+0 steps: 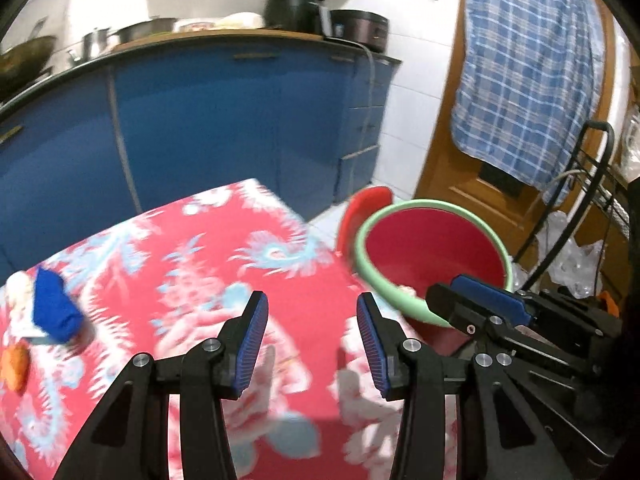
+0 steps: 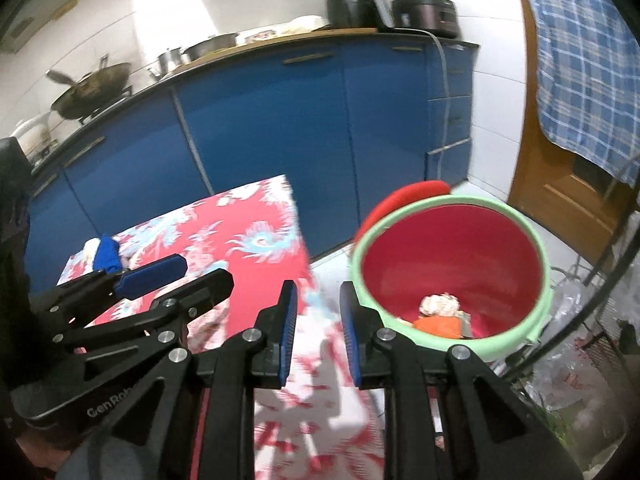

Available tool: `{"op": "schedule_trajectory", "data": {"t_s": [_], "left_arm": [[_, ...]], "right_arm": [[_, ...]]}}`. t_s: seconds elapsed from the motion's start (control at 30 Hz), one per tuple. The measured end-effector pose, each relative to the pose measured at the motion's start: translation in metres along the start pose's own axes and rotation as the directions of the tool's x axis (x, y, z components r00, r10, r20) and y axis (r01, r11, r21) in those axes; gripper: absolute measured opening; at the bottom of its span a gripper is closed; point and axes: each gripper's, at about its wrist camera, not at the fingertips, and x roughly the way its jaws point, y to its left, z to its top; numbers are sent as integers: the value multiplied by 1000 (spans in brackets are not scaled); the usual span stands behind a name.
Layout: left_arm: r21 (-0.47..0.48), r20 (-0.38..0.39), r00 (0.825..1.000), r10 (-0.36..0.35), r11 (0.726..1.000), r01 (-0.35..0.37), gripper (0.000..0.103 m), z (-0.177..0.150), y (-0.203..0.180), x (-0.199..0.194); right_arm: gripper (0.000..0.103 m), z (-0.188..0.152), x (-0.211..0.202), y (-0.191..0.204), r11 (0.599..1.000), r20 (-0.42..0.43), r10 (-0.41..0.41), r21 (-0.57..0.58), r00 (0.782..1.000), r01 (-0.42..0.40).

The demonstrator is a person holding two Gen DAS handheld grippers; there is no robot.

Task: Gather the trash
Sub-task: 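Move both open tools back over the table, then grasp the orange sponge with the left tool while the right tool grasps the blue mesh cloth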

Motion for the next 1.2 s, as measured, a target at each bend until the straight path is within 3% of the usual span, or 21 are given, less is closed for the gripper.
{"op": "schedule_trajectory", "data": {"t_s": [0.37,0.7,0.8,0.93,1.03,1.2], "left_arm": [[-152,10,991,131,980,-128,47,-31,100,-40],[-276,-4,965,262,927,-253,47,-62,190,-80],[-284,-17,952,306,911,-298,55,-65,209,-86],[-324,-31,953,302,899,-296,65,-67,240,-91],[-326,-46,948,314,893,-311,66,-68,250,-88],[-313,-79,948,307,895,-316,66,-68,262,-69]], "right_arm": [[24,-2,24,104,984,-40,130,-117,991,-134],[24,-22,49,202,941,-117,256,-196,960,-275],[25,-24,57,223,931,-135,278,-206,951,-301],[36,-18,68,238,923,-150,295,-210,944,-322],[43,-13,77,245,922,-151,292,-220,945,-320],[44,-2,97,255,922,-158,276,-234,948,-307]]}}
